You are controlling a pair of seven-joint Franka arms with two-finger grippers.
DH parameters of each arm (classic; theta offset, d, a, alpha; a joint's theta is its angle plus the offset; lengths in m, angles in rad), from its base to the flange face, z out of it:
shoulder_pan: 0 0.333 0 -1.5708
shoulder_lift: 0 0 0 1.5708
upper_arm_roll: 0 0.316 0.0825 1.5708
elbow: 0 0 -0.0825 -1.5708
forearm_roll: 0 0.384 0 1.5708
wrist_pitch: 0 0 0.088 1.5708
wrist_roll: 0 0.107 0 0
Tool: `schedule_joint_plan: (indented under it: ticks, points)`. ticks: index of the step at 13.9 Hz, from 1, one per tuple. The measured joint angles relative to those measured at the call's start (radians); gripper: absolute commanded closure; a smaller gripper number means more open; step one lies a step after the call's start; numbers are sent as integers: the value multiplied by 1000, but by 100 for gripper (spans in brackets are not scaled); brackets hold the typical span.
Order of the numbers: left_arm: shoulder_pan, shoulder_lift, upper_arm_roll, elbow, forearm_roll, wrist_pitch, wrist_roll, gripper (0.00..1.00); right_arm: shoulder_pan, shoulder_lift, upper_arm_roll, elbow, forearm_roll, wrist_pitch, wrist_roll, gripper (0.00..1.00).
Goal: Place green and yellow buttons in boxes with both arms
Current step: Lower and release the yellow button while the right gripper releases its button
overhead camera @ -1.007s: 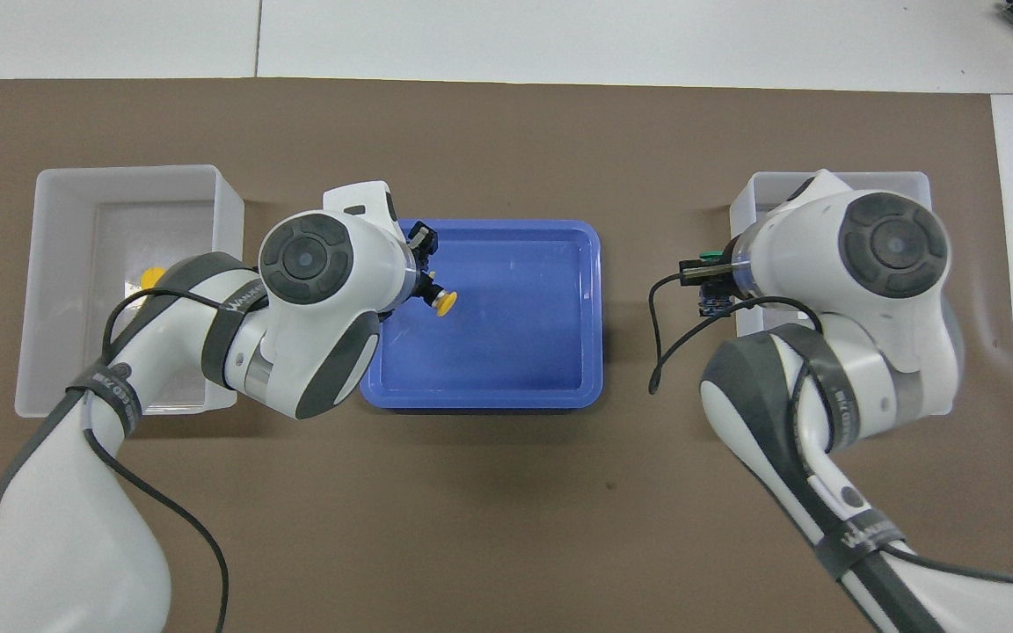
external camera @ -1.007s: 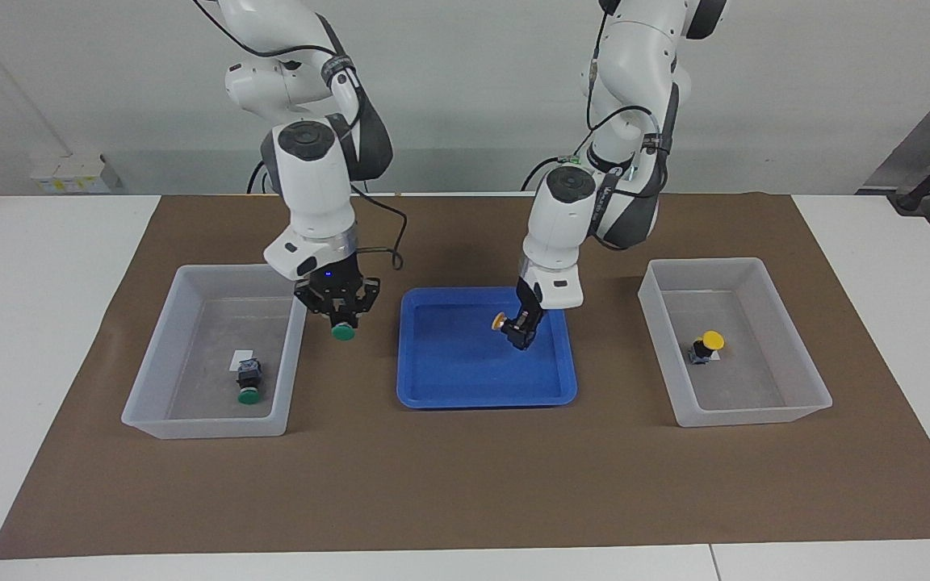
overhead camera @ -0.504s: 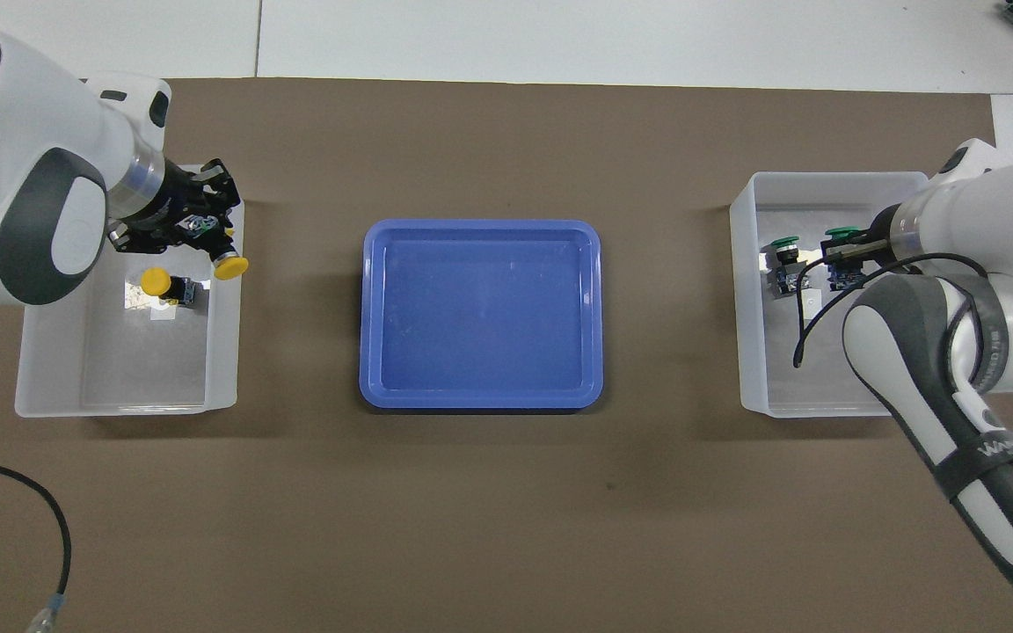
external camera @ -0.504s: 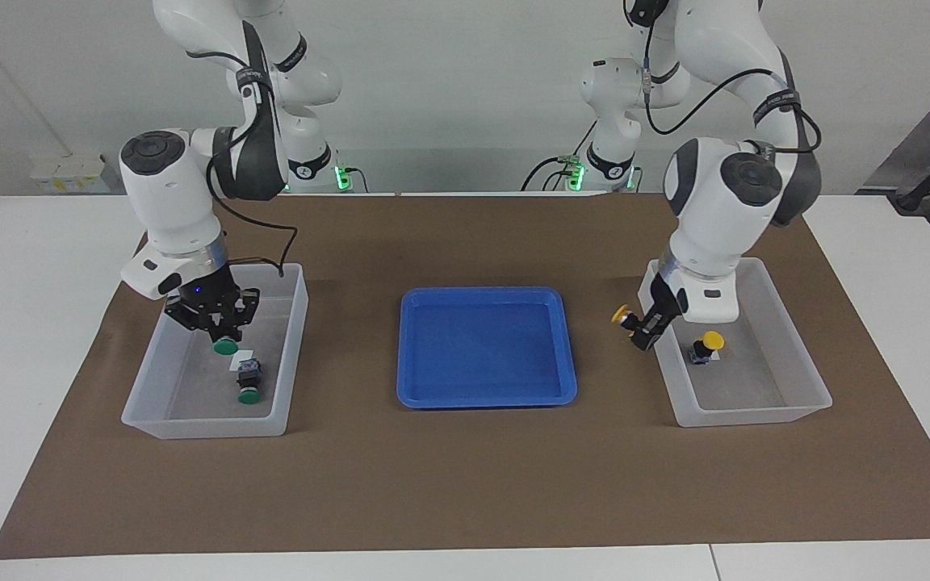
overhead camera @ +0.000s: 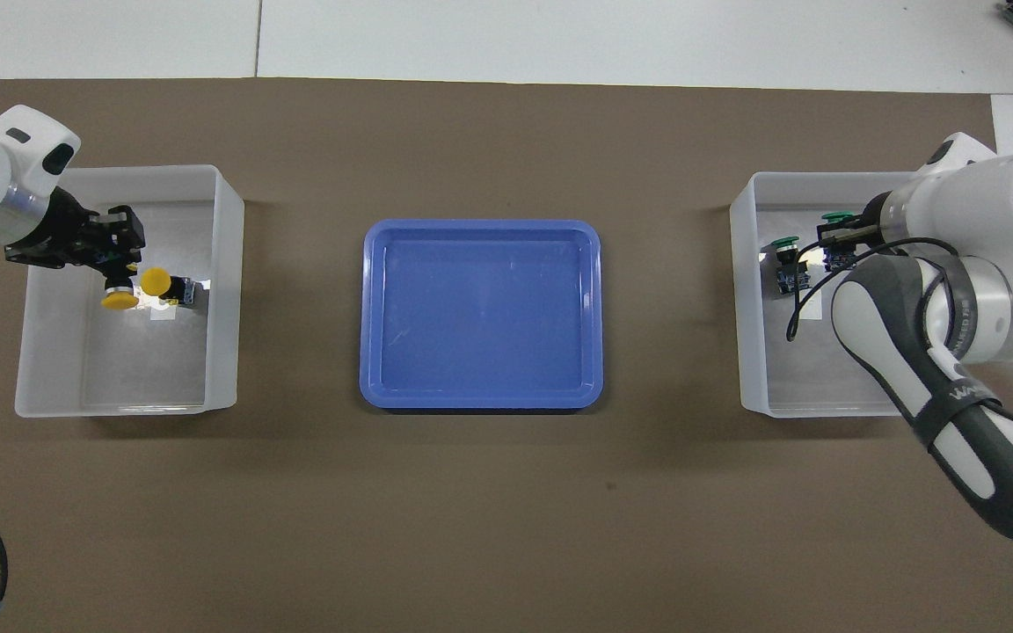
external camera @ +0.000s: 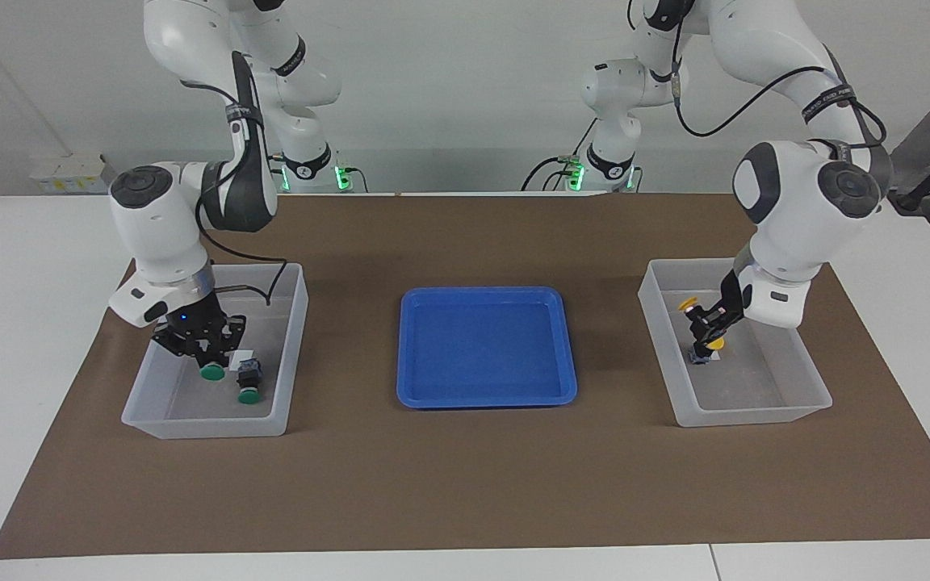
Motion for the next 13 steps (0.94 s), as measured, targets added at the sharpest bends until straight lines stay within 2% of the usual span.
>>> schedule_joint_plan:
  ticks: [3,7,9,10,11,12,13]
  points:
    - [76,-44,1,-212,0,208,143,100,0,40,1,8,0,36,0,100]
    - [93,-55,0,-375,0,402,171,100,-6,68,0,7,0,35,-64,100]
    - [93,-59,0,-423,0,472,171,98,-17,69,-1,-1,0,34,-89,100]
    - [93,-62,0,-428,0,477,171,74,-20,69,-1,-5,0,34,-95,81]
    - [93,-62,0,-429,0,478,171,51,-21,69,-1,-8,0,34,-96,36]
    - [93,-62,0,-429,0,478,172,41,-21,69,0,-8,0,34,-96,20]
    - [93,-60,-2,-430,0,477,172,35,-21,69,0,-8,0,34,-96,17]
